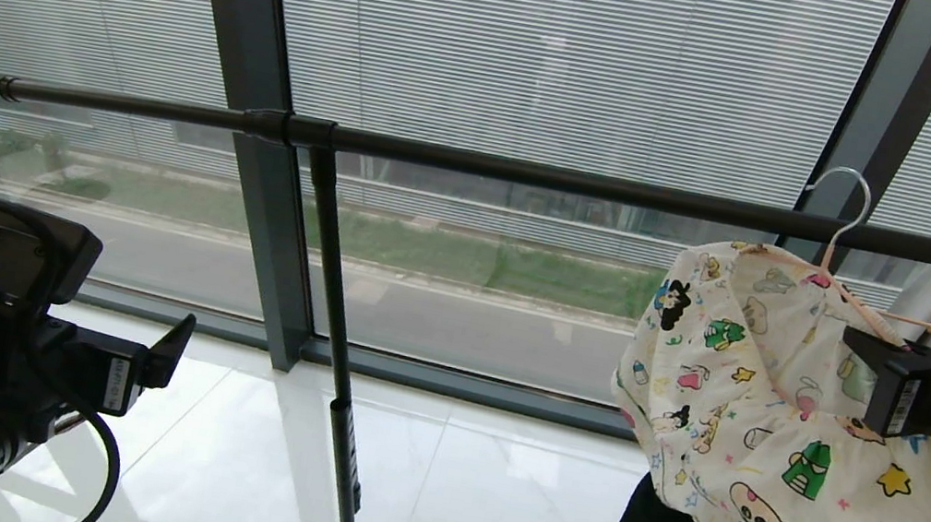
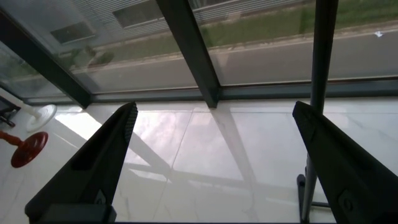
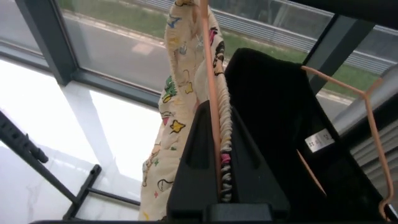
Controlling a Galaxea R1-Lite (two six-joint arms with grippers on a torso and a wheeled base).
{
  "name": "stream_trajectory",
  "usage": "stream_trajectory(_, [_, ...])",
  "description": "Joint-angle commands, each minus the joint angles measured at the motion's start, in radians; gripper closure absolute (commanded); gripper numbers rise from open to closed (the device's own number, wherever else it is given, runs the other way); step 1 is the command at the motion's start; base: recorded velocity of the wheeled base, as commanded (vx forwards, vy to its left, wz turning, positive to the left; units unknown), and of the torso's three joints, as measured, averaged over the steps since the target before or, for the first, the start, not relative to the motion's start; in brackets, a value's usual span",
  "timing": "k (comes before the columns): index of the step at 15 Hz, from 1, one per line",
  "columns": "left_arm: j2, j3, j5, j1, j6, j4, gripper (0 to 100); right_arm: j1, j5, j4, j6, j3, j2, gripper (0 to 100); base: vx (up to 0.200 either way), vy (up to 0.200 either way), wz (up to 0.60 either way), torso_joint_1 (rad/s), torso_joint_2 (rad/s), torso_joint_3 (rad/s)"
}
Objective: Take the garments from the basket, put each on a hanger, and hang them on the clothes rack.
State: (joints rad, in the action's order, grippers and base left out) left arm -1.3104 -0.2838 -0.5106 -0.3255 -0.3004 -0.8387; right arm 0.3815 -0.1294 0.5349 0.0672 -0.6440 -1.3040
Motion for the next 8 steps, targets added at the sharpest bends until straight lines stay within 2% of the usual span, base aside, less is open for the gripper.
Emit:
stream_trajectory(1, [0.0, -0.001, 0.0, 0.0, 0.0, 0.0, 0, -0.001, 0.001, 0.0, 0.0, -0.062, -0.101, 100, 0.0, 0.0, 0.0, 0.0, 0.0, 0.0])
stream_trajectory(4, [0.003, -0.003, 0.0, 0.0, 0.0, 0.0, 0, -0.001, -0.003, 0.002, -0.001, -0.089, -0.187, 100, 0.0, 0.0, 0.0, 0.0, 0.0, 0.0])
stream_trajectory(8, [0.007, -0.003, 0.0, -0.001, -0.002, 0.0, 0, -0.001, -0.004, 0.002, -0.004, -0.089, -0.221, 100, 0.0, 0.0, 0.0, 0.0, 0.0, 0.0])
